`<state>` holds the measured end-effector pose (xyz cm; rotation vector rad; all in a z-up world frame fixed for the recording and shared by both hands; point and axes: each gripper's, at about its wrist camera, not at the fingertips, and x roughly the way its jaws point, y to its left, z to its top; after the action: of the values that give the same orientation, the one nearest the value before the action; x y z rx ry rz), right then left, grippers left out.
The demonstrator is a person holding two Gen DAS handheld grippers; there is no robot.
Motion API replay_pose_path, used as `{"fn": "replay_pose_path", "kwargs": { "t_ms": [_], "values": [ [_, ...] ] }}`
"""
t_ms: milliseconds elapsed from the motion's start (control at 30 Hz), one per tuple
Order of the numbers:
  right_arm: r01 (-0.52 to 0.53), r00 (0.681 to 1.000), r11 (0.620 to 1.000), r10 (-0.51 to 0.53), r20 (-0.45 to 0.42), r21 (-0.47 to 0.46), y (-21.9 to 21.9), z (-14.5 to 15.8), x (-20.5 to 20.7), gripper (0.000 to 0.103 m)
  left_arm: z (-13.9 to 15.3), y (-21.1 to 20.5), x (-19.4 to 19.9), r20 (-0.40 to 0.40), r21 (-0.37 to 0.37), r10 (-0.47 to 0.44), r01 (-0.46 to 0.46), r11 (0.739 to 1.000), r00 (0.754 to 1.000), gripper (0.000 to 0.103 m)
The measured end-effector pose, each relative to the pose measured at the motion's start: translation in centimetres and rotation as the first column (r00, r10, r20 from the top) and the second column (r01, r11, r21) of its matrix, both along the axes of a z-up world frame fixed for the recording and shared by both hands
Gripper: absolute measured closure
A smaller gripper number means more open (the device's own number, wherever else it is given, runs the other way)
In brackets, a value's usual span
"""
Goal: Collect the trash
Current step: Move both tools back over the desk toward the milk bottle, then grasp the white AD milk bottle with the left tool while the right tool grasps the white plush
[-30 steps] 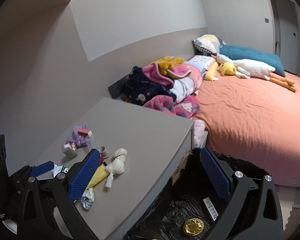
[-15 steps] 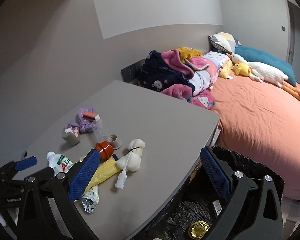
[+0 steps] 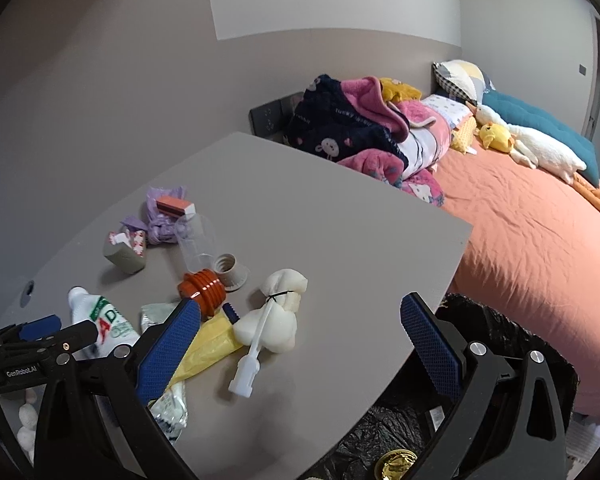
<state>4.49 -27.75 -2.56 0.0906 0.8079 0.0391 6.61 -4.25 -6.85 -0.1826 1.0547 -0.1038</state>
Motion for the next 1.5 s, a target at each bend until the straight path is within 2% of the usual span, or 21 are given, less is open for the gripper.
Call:
{"fn": "replay_pose_path", "kwargs": {
  "t_ms": [133, 233, 400, 467, 533, 600, 633, 700, 800, 867, 1100, 1500],
  "values": [
    [0.028, 0.999, 1.000, -0.028, -0.034, -0.003, 0.0, -1.5, 1.4, 0.003, -1.1, 0.7, 0.6, -0.039, -0.009, 0.038, -0.038, 0.999, 0.999, 0.007],
    [0.045, 0.996, 0.999, -0.044, -0.078, 0.008, -0.2, -2.8, 2.4, 0.010, -1.8, 0.9, 1.0, -0.063, -0.016, 0.049, -0.051, 0.999, 0.997, 0.007],
    [0.032, 0.989, 0.999, -0.027, -0.142, 0.031, 0.1, -4.5, 3.7, 0.029, -2.1, 1.1, 1.4, -0.079, -0.041, 0.065, -0.068, 0.997, 0.995, 0.011],
    [0.019, 0.987, 0.999, -0.012, -0.162, 0.044, 0.4, -5.1, 4.1, 0.035, -2.5, 1.2, 1.7, -0.094, -0.063, 0.059, -0.065, 0.996, 0.994, 0.019],
    [0.003, 0.985, 0.998, 0.008, -0.175, 0.061, 0.7, -5.5, 4.4, 0.040, -2.9, 1.3, 2.0, -0.111, -0.089, 0.057, -0.067, 0.994, 0.992, 0.020],
    [-0.010, 0.984, 0.997, 0.022, -0.176, 0.071, 1.0, -5.7, 4.6, 0.046, -2.8, 1.1, 2.1, -0.104, -0.077, 0.053, -0.062, 0.995, 0.993, 0.023],
    [-0.017, 0.984, 0.997, 0.030, -0.178, 0.075, 1.1, -5.8, 4.7, 0.048, -2.8, 0.9, 2.3, -0.102, -0.073, 0.048, -0.055, 0.996, 0.994, 0.027],
    [-0.039, 0.981, 0.995, 0.056, -0.184, 0.092, 1.5, -5.9, 5.0, 0.059, -2.7, 0.7, 2.5, -0.098, -0.074, 0.040, -0.047, 0.996, 0.994, 0.035],
    [-0.069, 0.978, 0.990, 0.091, -0.189, 0.122, 2.0, -6.1, 5.2, 0.071, -2.8, 0.8, 2.8, -0.094, -0.079, 0.045, -0.053, 0.996, 0.995, 0.036],
    [-0.076, 0.977, 0.988, 0.101, -0.188, 0.133, 2.2, -6.1, 5.4, 0.074, -2.8, 0.9, 2.9, -0.092, -0.086, 0.045, -0.053, 0.995, 0.995, 0.037],
    [-0.062, 0.978, 0.977, 0.101, -0.183, 0.206, 1.4, -5.7, 6.0, 0.077, -2.0, 1.5, 2.1, -0.050, -0.120, 0.036, -0.042, 0.992, 0.998, 0.037],
    [-0.086, 0.988, 0.968, 0.115, -0.107, 0.238, 0.7, -1.8, 4.9, 0.077, 1.5, 2.8, 0.9, 0.023, -0.162, 0.061, -0.056, 0.985, 0.998, 0.037]
  ]
}}
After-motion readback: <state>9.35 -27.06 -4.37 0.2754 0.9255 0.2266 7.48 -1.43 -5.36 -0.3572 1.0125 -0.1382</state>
